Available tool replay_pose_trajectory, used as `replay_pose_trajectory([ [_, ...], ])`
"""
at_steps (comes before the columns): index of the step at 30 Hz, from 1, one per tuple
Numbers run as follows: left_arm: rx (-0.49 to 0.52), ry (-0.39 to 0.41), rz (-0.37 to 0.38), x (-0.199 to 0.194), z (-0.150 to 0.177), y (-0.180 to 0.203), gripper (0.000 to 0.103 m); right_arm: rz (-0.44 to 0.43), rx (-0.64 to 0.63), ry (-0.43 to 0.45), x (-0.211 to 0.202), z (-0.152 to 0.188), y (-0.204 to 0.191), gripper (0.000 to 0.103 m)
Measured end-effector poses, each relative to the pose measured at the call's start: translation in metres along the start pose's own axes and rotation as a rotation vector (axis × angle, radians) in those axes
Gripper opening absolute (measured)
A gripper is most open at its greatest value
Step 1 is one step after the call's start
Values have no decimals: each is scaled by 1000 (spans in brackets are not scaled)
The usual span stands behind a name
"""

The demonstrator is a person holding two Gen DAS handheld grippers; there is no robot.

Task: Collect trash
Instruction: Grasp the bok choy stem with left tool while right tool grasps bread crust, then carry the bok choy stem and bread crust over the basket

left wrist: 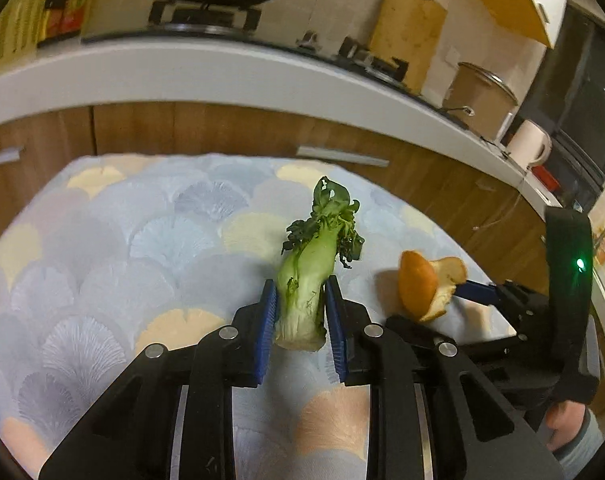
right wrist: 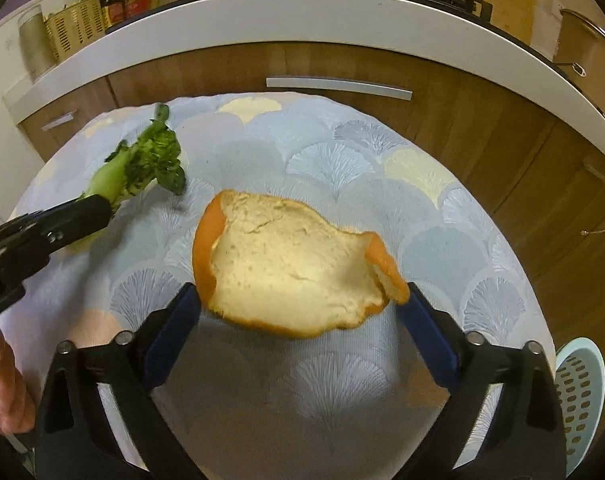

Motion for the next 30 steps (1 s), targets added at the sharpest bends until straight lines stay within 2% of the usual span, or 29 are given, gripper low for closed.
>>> replay_pose_trajectory([
  [2,13,4,-15,-2,2,3,23,-67,22,27,-7,3,6,38],
  [3,15,4,-17,-2,2,4,23,-121,37,48,-12,5,9,30],
  [5,21,12,-16,-3,1,6,23,-121,51,59,-17,7,12,21],
  [7,19,10,26,-4,1,13,23,-125,64,73,-22,11,15,19],
  [13,100,25,43,-14,1,50,23,-128,92,133,-55,22,29,18],
  [16,115,28,79,-19,4,67,23,-119,120,167,-79,32,48,18],
  [21,156,31,169,-26,6,112,23,-64,164,225,-121,55,84,18],
  [30,248,9,268,-17,18,207,23,23,298,284,-180,115,168,18],
])
Point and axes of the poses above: each gripper's, at about its wrist camera, not at the fingertips, and x roughly the way its jaws point, y to its right, z to its underside, the point moved 3 cm from there along x, roughly the way its jaws point, and after that the axes turned 9 degrees about -y, right-handed, at the moved point
